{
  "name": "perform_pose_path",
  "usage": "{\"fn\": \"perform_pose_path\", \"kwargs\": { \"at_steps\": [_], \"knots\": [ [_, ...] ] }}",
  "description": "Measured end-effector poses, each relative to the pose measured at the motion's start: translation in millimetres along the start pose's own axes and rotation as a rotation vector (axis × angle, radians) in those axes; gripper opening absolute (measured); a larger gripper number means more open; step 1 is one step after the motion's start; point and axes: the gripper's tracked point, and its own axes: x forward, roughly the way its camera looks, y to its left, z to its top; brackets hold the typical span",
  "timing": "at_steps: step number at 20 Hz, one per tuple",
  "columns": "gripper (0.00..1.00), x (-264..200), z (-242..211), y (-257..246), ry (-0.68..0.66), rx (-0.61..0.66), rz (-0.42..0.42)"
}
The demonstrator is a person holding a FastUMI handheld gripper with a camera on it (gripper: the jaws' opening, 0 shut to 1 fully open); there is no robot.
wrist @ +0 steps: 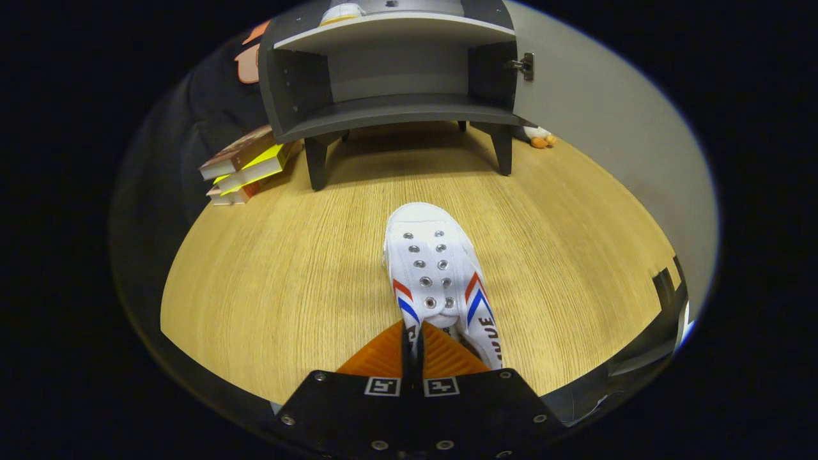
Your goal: Open the shoe cabinet door, grab the shoes and put them into the shoe cabinet, then close the shoe cabinet door.
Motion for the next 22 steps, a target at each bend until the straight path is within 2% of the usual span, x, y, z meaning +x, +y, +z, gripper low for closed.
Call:
{"fn": "perform_pose_path", "kwargs": {
  "at_steps": [4, 11, 17, 22],
  "knots": [
    [0.00, -35.9, 35.5, -13.3, -0.046, 0.066, 0.019],
    [0.00, -122.8, 105.5, -27.0, -0.160, -0.026, 0.035],
    [0.00, -187.9, 177.7, -10.7, -0.263, -0.088, 0.055],
    [0.00, -224.1, 233.9, 6.9, -0.338, -0.126, 0.063]
  ]
}}
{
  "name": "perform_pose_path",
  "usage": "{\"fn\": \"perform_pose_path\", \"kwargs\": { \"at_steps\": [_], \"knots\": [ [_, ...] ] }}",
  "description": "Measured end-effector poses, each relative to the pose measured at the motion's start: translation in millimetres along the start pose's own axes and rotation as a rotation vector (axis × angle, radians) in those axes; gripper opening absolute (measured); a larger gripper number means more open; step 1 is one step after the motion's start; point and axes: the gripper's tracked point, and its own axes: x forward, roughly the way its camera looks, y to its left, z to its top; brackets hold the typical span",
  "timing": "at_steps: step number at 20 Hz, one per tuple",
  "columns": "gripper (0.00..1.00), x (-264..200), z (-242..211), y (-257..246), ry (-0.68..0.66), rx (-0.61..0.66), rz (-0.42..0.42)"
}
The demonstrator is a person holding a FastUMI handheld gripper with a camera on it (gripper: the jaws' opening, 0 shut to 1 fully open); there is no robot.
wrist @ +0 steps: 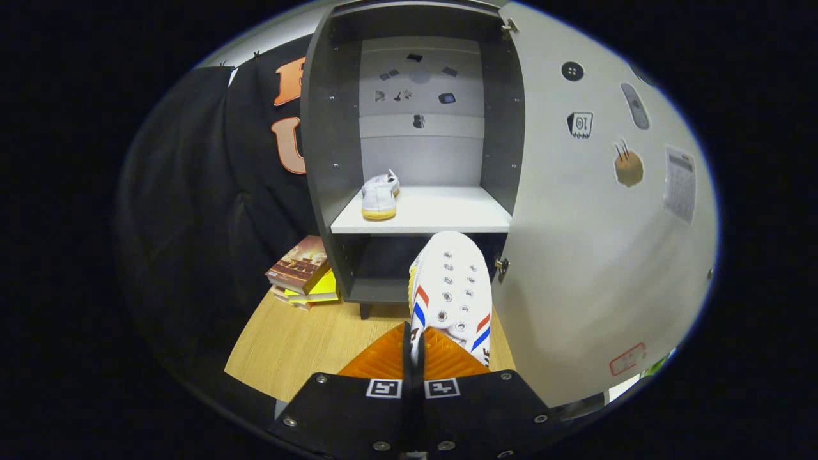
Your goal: Open the shoe cabinet door, grab the shoes and put them into the shoe cabinet, then close the shoe cabinet door.
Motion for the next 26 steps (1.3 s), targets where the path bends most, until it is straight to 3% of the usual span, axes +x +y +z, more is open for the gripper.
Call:
{"fn": "perform_pose_path", "kwargs": {
  "at_steps": [9, 16, 26],
  "knots": [
    [0.00, 19.0, 93.9, 7.0, -0.090, -0.068, -0.014],
    [0.00, 91.9, 144.1, -6.3, -0.080, -0.083, -0.001],
    [0.00, 221.4, 175.3, -31.3, -0.027, -0.098, -0.023]
  ]
}}
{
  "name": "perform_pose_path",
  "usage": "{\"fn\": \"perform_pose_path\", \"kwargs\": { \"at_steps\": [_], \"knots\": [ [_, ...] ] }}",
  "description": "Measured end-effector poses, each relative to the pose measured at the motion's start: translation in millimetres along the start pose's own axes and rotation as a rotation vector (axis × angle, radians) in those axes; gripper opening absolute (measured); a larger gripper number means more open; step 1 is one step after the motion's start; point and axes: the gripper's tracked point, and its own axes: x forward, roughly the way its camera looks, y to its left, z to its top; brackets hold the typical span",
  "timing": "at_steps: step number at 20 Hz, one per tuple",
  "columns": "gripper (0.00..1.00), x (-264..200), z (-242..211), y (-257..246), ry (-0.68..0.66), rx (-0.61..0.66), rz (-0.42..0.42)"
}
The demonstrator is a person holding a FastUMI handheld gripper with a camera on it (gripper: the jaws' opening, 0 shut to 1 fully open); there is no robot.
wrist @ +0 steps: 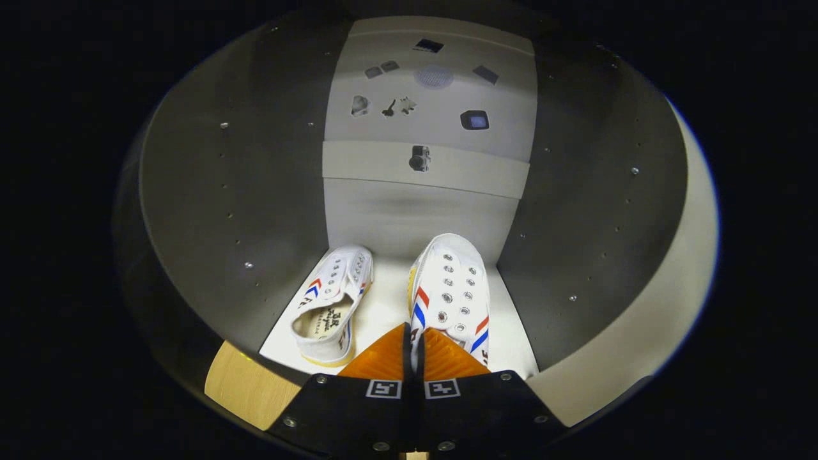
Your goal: Open the shoe cabinet door, grab the shoes and put them into the shoe cabinet, then close the shoe cabinet door.
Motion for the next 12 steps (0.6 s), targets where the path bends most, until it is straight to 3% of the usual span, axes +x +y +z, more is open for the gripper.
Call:
{"fn": "perform_pose_path", "kwargs": {
  "at_steps": [6, 12],
  "knots": [
    [0.00, 59.6, 0.0, 0.5, 0.036, 0.054, 0.019],
    [0.00, 80.4, -16.8, 12.4, 0.090, 0.082, 0.024]
  ]
}}
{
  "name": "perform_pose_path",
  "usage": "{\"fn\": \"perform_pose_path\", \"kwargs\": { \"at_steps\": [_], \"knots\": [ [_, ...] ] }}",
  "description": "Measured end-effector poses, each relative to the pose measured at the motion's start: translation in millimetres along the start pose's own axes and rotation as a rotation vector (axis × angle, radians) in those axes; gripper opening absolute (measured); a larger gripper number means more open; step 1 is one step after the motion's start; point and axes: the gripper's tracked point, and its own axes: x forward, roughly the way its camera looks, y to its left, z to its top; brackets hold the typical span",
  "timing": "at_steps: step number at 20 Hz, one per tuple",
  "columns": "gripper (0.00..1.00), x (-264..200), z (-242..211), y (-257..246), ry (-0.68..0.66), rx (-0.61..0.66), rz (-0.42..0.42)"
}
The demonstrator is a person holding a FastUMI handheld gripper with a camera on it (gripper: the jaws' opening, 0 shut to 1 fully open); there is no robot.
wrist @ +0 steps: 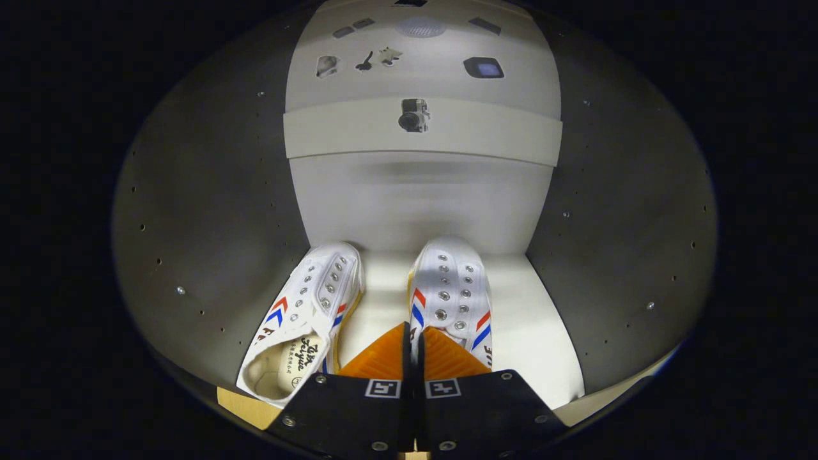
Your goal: Open the shoe cabinet door, grab the shoes and put them into the shoe cabinet, then close the shoe cabinet door.
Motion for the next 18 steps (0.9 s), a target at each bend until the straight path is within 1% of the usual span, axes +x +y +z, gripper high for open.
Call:
{"fn": "perform_pose_path", "kwargs": {
  "at_steps": [1, 2, 3, 4, 5, 6, 7, 8, 9, 10, 12, 18],
  "knots": [
    [0.02, 1.9, -1.1, -0.7, 0.004, -0.002, -0.010],
    [0.10, 3.2, -1.2, 0.2, -0.001, -0.007, -0.020],
    [0.15, 3.2, -2.4, -0.4, -0.005, -0.016, -0.028],
    [0.23, -0.6, -1.1, -5.0, -0.018, -0.032, -0.052],
    [0.28, -6.1, 3.4, -10.0, -0.036, -0.042, -0.074],
    [0.43, -14.0, 6.0, -12.4, -0.048, -0.041, -0.083],
    [0.52, -21.7, 8.2, -11.8, -0.059, -0.027, -0.077],
    [0.65, -32.4, 12.8, -13.3, -0.078, -0.014, -0.075],
    [0.71, -42.6, 17.7, -16.8, -0.104, -0.008, -0.083],
    [0.84, -55.8, 23.0, -19.3, -0.131, -0.007, -0.091],
    [0.93, -82.6, 30.1, -22.4, -0.174, -0.009, -0.101],
    [0.94, -172.7, 37.3, -21.5, -0.272, 0.003, -0.103]
  ]
}}
